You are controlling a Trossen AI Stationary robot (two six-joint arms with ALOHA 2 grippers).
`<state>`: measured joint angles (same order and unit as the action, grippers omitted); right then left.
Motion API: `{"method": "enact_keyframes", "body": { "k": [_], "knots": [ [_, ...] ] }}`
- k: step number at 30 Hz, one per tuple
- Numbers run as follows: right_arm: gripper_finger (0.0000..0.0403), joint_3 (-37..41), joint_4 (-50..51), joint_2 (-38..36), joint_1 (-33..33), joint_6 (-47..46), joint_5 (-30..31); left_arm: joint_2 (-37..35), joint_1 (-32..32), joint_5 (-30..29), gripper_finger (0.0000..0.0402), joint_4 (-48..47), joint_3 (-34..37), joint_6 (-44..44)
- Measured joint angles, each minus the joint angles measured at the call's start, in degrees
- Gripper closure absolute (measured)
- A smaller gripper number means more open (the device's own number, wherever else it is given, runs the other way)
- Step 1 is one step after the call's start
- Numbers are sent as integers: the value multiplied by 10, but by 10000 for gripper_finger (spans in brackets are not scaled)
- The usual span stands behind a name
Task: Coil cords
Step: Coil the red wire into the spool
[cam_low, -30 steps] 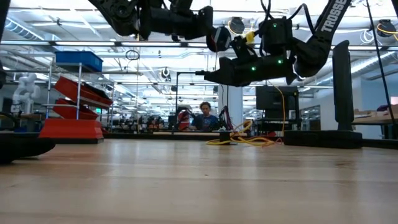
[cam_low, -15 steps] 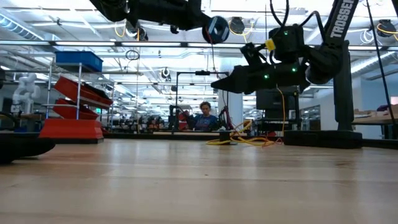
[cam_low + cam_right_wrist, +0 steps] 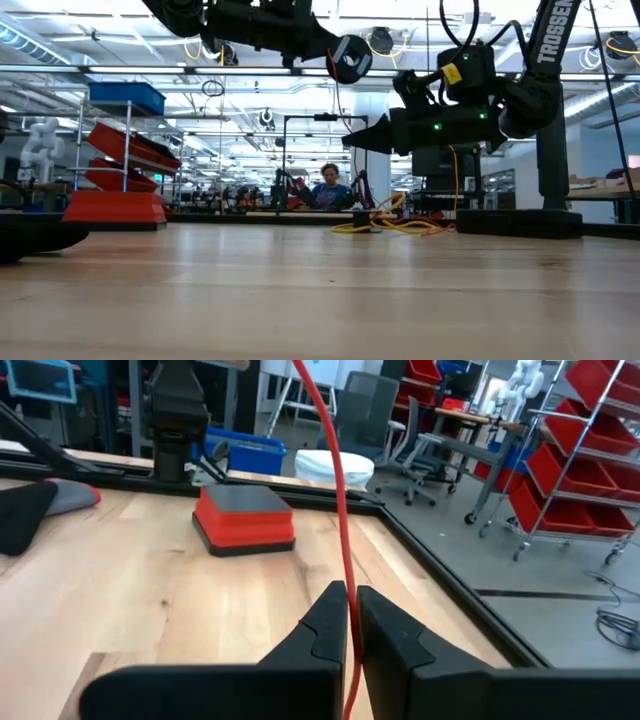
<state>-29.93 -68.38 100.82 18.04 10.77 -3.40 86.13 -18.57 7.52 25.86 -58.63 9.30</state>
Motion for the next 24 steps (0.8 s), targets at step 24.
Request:
{"method": "enact_keyframes", "body": {
  "k": [24],
  "knots": [
    [403,0,44,0,45,-109,-11,0,-7,-34,402,-197,0,123]
  ]
}}
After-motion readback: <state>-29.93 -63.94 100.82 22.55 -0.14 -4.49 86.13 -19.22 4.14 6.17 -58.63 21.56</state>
